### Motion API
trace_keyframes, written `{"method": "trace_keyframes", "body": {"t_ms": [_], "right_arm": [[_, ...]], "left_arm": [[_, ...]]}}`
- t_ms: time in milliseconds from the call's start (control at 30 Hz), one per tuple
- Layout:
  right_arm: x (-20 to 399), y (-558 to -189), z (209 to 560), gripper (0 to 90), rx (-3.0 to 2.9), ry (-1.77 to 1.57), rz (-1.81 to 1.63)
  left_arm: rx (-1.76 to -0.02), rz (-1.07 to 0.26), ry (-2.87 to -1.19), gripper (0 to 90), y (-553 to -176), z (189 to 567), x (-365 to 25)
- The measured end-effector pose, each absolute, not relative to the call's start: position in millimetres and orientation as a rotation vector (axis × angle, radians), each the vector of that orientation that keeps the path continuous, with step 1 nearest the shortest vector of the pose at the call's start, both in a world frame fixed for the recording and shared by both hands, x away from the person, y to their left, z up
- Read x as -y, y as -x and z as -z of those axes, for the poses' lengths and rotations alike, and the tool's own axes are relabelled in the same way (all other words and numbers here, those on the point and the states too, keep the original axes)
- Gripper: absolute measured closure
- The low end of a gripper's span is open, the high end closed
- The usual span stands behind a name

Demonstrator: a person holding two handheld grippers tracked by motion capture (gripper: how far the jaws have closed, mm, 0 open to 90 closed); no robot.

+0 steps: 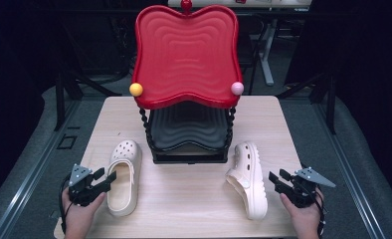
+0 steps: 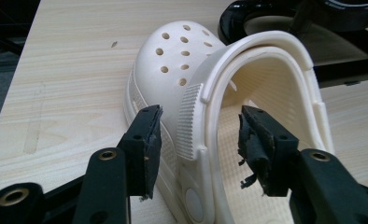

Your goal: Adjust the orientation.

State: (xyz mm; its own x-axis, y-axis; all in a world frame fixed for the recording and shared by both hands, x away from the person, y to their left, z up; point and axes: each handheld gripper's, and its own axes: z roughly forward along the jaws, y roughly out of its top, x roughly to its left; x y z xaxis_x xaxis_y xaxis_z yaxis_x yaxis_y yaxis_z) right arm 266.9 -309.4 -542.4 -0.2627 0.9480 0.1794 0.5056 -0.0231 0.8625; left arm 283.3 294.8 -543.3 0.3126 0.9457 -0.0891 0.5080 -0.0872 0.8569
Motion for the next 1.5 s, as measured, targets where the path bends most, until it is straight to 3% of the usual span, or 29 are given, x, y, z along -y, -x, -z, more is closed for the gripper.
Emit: {"method": "trace_keyframes", "body": {"t_ms": [933, 1333, 1500], "right_arm": [[309.0, -270.4, 545.5, 50.6, -1.801, -1.530, -1.224], [311.7, -268.2, 543.8, 50.4, -1.789, -1.531, -1.227], [304.6, -263.1, 536.2, 59.0, -1.778, -1.475, -1.218]], "left_arm": [[-1.400, -0.721, -1.771, 72.8, -293.4, 546.7, -284.5], [-1.438, -0.684, -1.778, 73.6, -275.3, 538.9, -265.7], [-1.438, -0.649, -1.780, 73.4, -268.8, 537.4, -261.5]]}}
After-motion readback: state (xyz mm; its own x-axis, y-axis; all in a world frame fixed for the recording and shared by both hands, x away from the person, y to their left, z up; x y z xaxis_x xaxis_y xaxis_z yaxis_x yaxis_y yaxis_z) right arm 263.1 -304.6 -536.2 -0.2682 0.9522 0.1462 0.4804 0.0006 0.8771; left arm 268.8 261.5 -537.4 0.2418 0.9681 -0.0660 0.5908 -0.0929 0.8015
